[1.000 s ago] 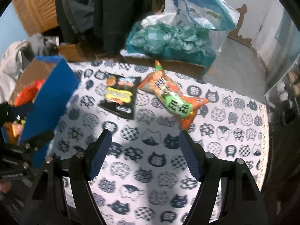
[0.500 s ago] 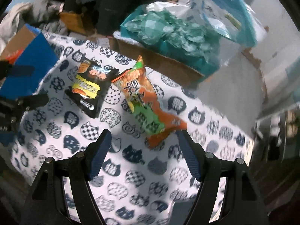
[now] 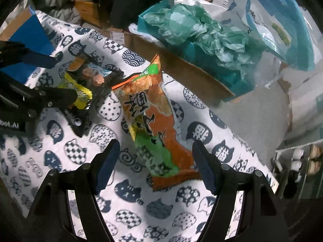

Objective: Organize snacks
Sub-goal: 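Grasp the small black pack with the left gripper while the right grasps the orange-green cracker bag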

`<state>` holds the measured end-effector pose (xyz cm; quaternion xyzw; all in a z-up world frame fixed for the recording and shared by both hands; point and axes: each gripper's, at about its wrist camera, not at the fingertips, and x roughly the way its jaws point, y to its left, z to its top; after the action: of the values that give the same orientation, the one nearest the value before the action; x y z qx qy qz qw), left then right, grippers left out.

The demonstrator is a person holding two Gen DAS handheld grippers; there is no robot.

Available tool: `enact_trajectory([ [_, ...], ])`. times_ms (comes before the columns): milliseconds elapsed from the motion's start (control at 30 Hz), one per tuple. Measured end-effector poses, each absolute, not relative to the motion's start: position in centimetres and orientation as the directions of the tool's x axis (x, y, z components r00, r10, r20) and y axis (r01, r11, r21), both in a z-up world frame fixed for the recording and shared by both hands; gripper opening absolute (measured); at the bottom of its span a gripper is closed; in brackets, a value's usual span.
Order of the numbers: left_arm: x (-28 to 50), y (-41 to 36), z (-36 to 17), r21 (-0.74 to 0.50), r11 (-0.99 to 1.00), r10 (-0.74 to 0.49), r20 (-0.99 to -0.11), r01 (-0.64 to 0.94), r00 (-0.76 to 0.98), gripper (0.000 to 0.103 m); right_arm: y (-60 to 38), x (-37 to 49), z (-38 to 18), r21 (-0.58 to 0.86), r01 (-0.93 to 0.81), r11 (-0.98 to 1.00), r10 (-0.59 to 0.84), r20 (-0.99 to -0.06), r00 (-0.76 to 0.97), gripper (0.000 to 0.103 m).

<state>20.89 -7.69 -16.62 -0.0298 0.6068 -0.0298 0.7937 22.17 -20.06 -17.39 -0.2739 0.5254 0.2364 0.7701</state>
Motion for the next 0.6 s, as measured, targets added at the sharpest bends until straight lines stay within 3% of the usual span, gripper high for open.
enact_trajectory([
  [400, 22.1, -8.2, -19.5, -0.097, 0.995, -0.097, -0.972, 0.008, 0.214, 0.082, -19.8, 23.2, -20.4, -0.159, -0.642, 0.750, 0.064, -0.948, 0.310, 0.073],
  [467, 22.0, -8.0, -19.5, -0.112, 0.994, -0.111, -0.968, 0.008, 0.223, 0.082, -19.9, 23.2, -20.6, -0.142, -0.636, 0.759, 0.069, -0.953, 0.295, 0.060],
  [533, 21.6, -7.8, -19.4, -0.120, 0.993, -0.121, -0.962, 0.019, 0.244, 0.077, -20.0, 23.3, -20.8, -0.124, -0.627, 0.769, 0.076, -0.956, 0.282, 0.058],
  [600, 21.2, -7.7, -19.4, -0.110, 0.993, -0.116, -0.960, 0.037, 0.254, 0.064, -20.1, 23.3, -20.8, -0.100, -0.615, 0.782, 0.088, -0.959, 0.268, 0.056],
])
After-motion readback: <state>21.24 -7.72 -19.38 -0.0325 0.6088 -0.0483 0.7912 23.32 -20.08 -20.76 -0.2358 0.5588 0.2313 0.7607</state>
